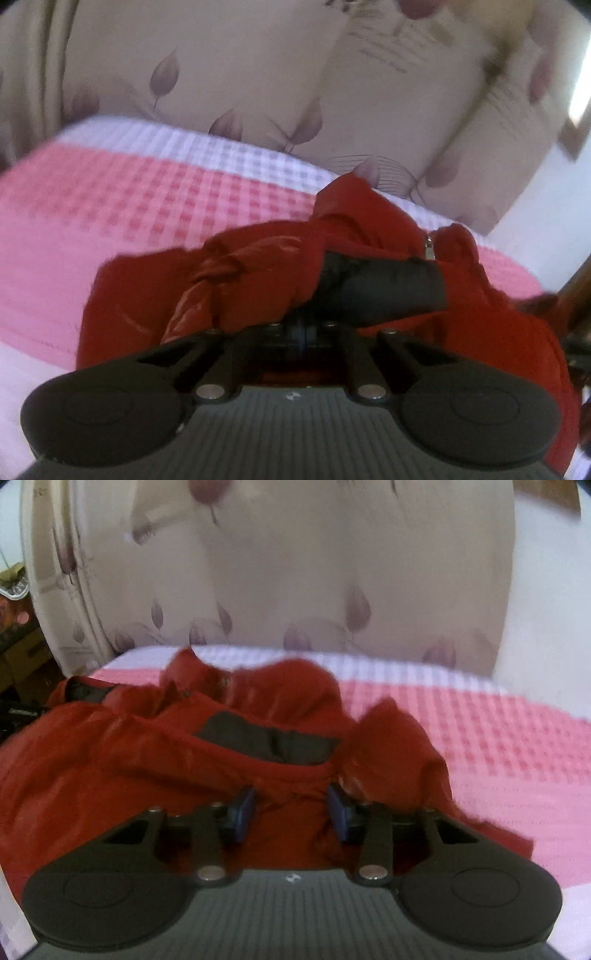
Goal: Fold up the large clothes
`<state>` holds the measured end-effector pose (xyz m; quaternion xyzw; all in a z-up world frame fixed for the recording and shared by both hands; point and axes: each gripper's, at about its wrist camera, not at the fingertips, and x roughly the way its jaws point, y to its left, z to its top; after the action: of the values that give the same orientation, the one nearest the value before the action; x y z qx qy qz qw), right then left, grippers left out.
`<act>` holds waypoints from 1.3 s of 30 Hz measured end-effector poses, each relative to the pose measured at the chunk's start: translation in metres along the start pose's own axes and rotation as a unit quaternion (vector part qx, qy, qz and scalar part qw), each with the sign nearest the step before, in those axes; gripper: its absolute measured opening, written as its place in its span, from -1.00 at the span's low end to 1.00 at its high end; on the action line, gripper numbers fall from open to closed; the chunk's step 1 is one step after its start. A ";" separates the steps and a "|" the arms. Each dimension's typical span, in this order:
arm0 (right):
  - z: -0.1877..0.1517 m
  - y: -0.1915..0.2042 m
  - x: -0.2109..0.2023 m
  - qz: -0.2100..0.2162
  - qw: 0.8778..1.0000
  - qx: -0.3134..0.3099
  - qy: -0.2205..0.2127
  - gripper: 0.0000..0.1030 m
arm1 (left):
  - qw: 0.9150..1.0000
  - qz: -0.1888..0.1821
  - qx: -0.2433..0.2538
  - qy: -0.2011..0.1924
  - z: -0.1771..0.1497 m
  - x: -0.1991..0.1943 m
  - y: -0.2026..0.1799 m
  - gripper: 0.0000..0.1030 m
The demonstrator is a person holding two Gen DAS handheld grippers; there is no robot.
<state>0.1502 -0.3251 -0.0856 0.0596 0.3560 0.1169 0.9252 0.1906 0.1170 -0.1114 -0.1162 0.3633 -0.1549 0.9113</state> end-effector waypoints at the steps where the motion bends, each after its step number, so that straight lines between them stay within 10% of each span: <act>1: -0.003 -0.002 0.003 0.003 1.000 0.004 0.003 -0.22 | 1.000 -0.002 -0.004 0.001 -0.003 0.001 0.003 -0.78; 18: -0.038 -0.040 0.037 0.088 0.989 0.120 0.000 -0.27 | 0.999 -0.014 -0.026 -0.031 -0.028 0.032 0.019 -0.77; 31: -0.025 -0.040 0.018 0.082 0.985 0.155 0.007 -0.19 | 1.000 0.010 -0.027 -0.013 -0.023 0.031 0.008 -0.77; 39: 0.010 -0.017 -0.022 0.004 0.997 0.042 -0.057 -0.03 | 1.000 0.010 -0.019 -0.002 -0.020 0.030 0.009 -0.77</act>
<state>0.1442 -0.3475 -0.0672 0.1061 0.3071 0.1016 0.9403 0.1989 0.1128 -0.1474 -0.1301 0.3655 -0.1391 0.9111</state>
